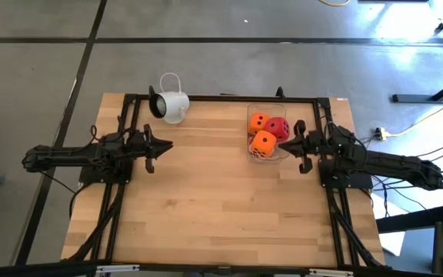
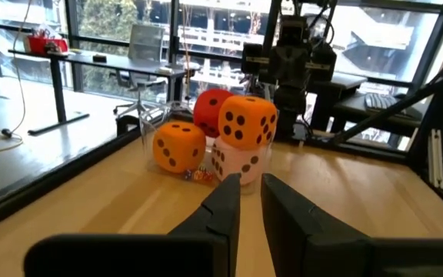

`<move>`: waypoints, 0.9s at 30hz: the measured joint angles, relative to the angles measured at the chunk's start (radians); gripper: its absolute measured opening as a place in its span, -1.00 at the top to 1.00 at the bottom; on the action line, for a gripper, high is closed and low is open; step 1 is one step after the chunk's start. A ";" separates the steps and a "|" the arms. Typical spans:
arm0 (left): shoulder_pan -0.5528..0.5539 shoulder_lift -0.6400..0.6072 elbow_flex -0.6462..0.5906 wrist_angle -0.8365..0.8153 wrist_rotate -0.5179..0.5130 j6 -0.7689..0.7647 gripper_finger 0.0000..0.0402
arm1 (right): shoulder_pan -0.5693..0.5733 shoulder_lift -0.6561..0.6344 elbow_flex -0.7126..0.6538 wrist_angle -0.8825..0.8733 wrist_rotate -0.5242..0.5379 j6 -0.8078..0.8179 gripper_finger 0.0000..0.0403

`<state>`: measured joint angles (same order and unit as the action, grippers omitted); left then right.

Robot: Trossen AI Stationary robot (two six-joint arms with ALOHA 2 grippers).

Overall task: Pick & Place Dice
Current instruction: Return to Home Position

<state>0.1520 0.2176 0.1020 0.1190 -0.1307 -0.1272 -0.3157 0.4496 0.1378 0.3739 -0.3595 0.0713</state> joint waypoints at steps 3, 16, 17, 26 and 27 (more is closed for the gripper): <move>0.000 0.000 0.000 0.006 0.000 0.000 0.77 | 0.000 0.000 -0.057 0.097 0.000 0.027 0.96; 0.000 0.000 0.000 0.007 0.001 0.025 0.77 | 0.001 0.000 -0.123 0.142 0.003 0.082 0.97; 0.000 0.000 0.000 0.006 0.002 0.010 0.77 | 0.003 0.000 -0.123 0.140 0.003 0.093 0.97; 0.000 0.002 0.000 0.004 0.001 -0.037 0.76 | 0.012 0.000 -0.123 0.073 0.003 0.201 0.97; 0.000 0.002 0.000 0.004 0.001 -0.037 0.76 | 0.012 0.000 -0.123 0.071 0.003 0.202 0.97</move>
<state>0.1520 0.2199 0.1017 0.1226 -0.1295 -0.1638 -0.3038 0.4500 0.0151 0.4454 -0.3565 0.2731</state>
